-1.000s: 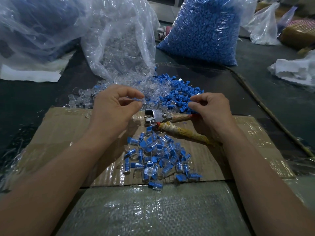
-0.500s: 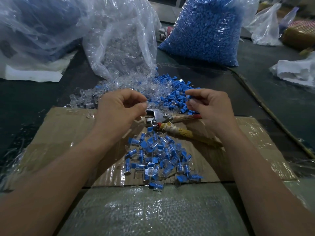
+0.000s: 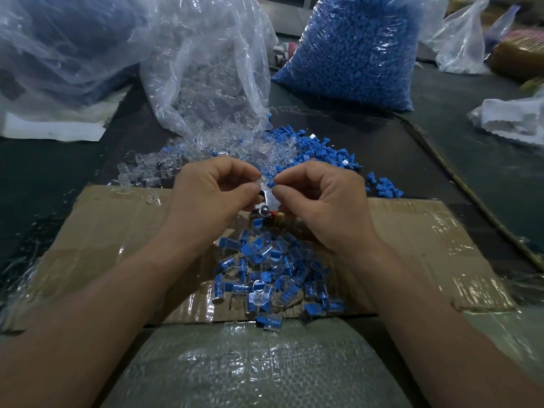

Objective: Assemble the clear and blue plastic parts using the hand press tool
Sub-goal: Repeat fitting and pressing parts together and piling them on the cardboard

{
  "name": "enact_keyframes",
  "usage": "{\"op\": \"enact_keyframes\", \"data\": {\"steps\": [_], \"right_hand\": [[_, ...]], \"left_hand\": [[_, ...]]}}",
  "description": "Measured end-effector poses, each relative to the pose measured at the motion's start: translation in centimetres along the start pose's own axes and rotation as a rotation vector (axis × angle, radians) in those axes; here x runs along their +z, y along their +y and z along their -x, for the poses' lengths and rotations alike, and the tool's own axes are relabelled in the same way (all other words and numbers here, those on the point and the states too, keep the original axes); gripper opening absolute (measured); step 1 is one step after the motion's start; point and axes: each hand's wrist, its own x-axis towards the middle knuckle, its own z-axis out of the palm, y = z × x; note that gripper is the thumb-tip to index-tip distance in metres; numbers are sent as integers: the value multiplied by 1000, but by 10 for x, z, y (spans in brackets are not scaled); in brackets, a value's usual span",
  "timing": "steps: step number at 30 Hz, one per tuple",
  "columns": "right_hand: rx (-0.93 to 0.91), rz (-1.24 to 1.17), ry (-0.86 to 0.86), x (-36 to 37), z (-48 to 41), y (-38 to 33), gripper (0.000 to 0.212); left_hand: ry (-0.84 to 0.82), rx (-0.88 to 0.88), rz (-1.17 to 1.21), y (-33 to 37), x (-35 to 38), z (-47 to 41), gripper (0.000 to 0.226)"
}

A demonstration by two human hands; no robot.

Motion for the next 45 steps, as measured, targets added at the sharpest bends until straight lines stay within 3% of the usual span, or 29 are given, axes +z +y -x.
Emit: {"op": "enact_keyframes", "data": {"steps": [16,24,33,45], "right_hand": [[-111,41,7,0,2,6,15],[-165,-8,37,1,0,5,24],[-254,21,48,2,0,10,32],[-403,239,68,1,-2,18,23]], "left_hand": [[-60,102,-71,3,1,3,19],[-125,-40,219,3,0,3,9],[-173,-137,343,0,-4,-2,8],[-200,-211,389,2,-5,-4,11]]}}
